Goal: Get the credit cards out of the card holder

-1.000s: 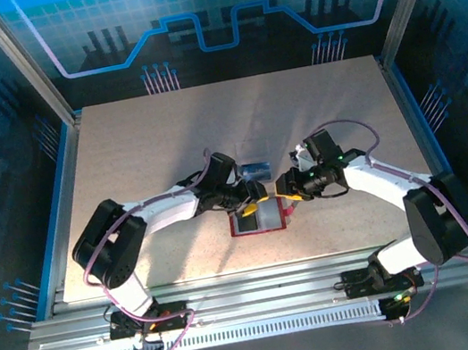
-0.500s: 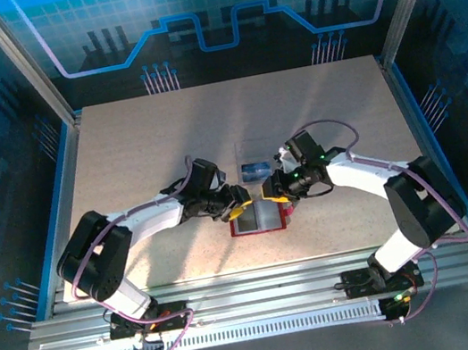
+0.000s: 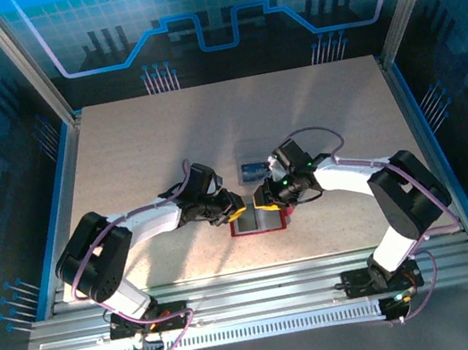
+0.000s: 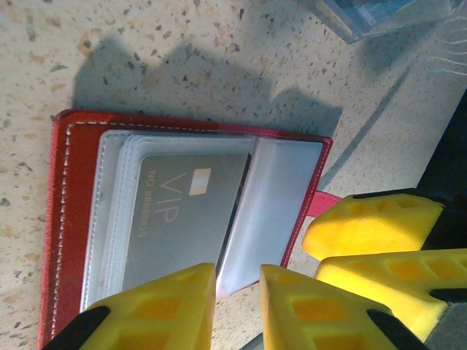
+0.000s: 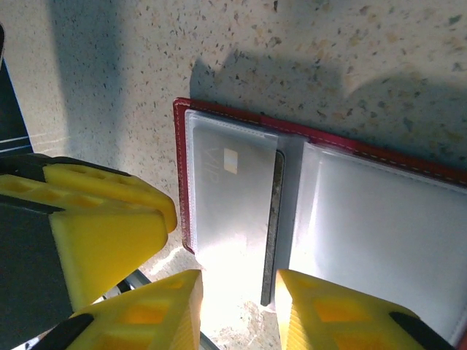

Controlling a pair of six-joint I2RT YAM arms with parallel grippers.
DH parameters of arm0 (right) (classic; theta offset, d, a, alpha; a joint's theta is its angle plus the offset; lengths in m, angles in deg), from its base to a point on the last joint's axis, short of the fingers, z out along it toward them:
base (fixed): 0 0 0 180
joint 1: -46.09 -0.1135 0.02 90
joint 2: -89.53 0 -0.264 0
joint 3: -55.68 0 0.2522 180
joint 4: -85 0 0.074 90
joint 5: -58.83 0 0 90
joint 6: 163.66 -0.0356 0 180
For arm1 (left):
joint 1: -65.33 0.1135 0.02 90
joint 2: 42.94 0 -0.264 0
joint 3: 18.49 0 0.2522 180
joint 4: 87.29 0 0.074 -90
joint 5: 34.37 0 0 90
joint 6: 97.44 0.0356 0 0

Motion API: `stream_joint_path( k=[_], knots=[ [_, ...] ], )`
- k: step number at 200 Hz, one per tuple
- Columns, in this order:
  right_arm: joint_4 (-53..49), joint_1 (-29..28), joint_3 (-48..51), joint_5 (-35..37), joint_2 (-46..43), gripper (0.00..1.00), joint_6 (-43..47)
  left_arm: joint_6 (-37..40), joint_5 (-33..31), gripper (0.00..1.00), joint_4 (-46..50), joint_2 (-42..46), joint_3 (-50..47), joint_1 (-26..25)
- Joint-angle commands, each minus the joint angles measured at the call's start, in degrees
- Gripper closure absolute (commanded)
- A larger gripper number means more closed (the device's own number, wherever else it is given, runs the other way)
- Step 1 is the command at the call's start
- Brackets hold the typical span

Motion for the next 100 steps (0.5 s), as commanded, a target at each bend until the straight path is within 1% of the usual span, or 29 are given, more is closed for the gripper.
stream_joint_path(
  k=[1,100],
  knots=[
    [2.0,-1.2,-1.2,-0.7,1.6,0.67,-1.4,1.0,-0.7,0.79,-0.8,-0.2,-1.5,0.5],
    [4.5,-3.3,-1.2,-0.9,5.2,0.68,-2.8,1.2,-0.1,0.87,-2.7,-2.4,-3.5,1.2]
  ],
)
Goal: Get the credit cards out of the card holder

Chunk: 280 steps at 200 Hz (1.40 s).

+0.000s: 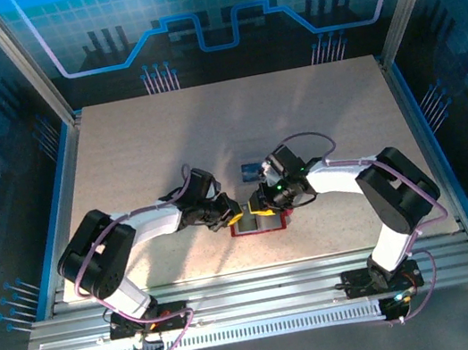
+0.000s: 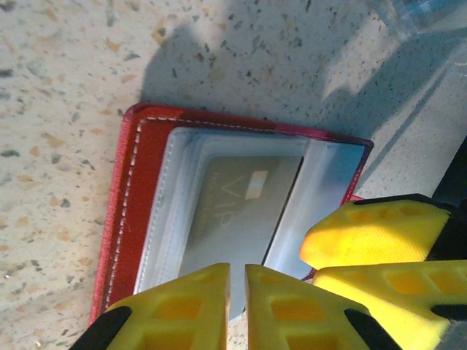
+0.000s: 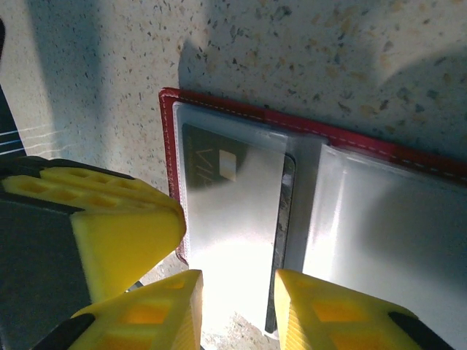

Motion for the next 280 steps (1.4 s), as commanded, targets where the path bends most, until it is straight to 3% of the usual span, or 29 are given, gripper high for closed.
stream_joint_path(
  k=[1,280],
  knots=[
    [1.1,-0.8,-1.2,-0.9,1.5,0.68,-0.8,1.3,0.1,0.87,-0.9,-1.1,-1.1,0.7],
    [-1.1,-1.3,-3.2,-0.1,4.9,0.68,1.0,1.1,-0.3,0.88,-0.8,-0.6,-1.9,1.2]
  ],
)
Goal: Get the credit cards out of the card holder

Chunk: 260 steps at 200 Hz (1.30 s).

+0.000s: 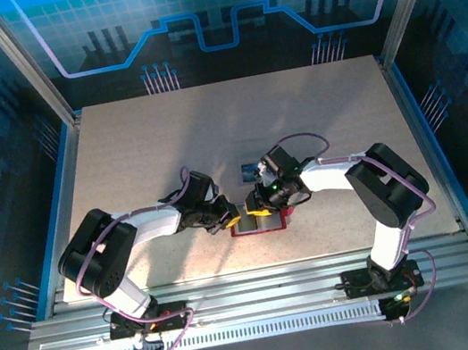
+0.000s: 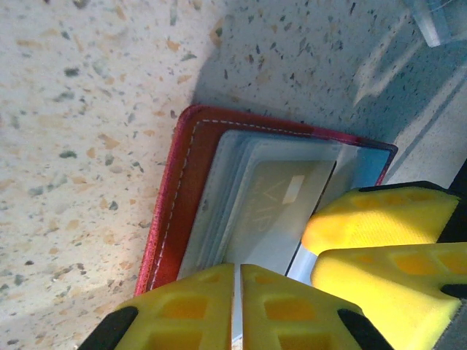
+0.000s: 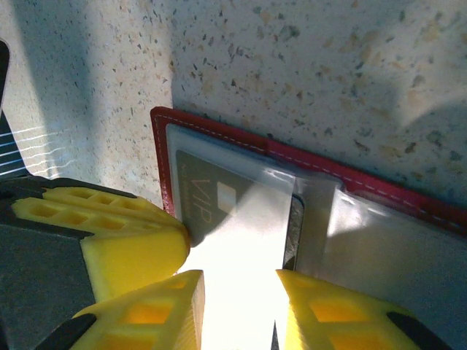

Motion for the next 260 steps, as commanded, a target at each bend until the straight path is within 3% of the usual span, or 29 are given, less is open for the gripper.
stream_joint_path(
  k=[1,131,260],
  knots=[
    [-2.1,-0.8,-0.9,0.3,0.9,0.68,1.4,1.0,-0.3,0.88,0.2,-0.2,-0.3,0.5],
    [-8.1,-1.0,-2.3,4.9,-1.2,0.64,4.3,1.1,-0.2,0.88,0.4,-0.2,-0.2,0.6],
    [-11.7,-0.6,-5.2,4.6,-2.3,0.64,6.3,1.2,-0.2,0.88,1.1,0.4,0.6,0.5]
  ],
)
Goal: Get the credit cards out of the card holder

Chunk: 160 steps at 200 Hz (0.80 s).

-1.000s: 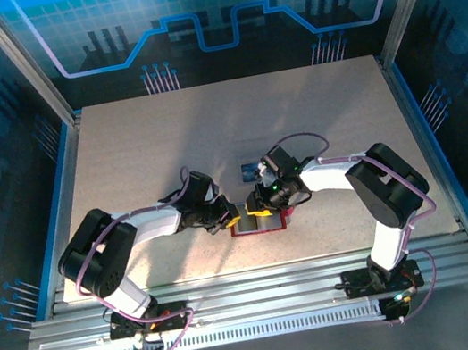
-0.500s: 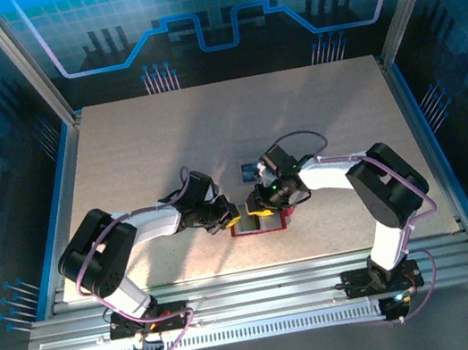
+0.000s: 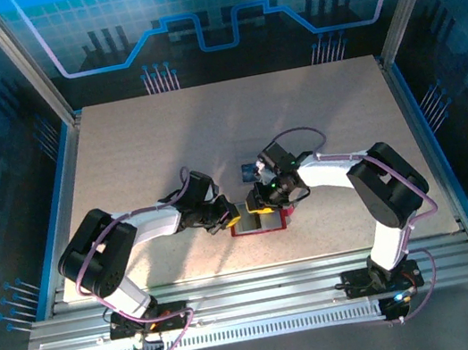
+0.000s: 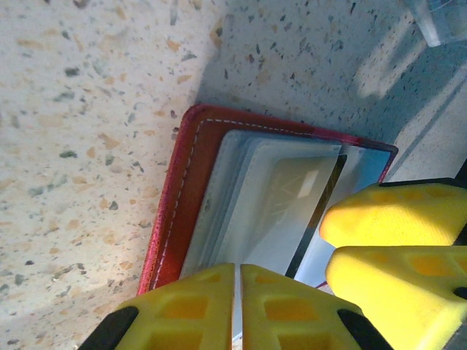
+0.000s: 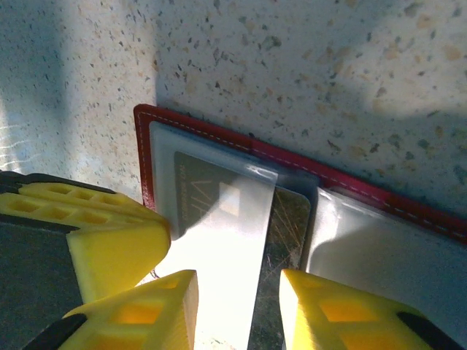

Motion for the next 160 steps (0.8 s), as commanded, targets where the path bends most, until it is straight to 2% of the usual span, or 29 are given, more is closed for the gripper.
stream_joint_path(
  k=[1,32,76,160],
  knots=[
    [-2.5,-0.3,-0.9,0.5,-2.3,0.64,0.9,1.2,-0.3,0.88,1.1,0.5,0.6,0.5],
    [-2.5,-0.1,-0.8,0.2,-3.6,0.64,0.7,1.9,-0.4,0.88,2.5,1.1,1.8,0.6],
    [3.0,-0.2,0.5,-4.6,-0.6,0.64,-1.9,2.6,-0.5,0.88,3.4,0.6,2.9,0.5],
    [2.7,-0.3,2.6,-2.2,0.1,0.64,-1.6,2.2,-0.4,0.89,2.5,-0.4,1.8,0.6]
  ],
)
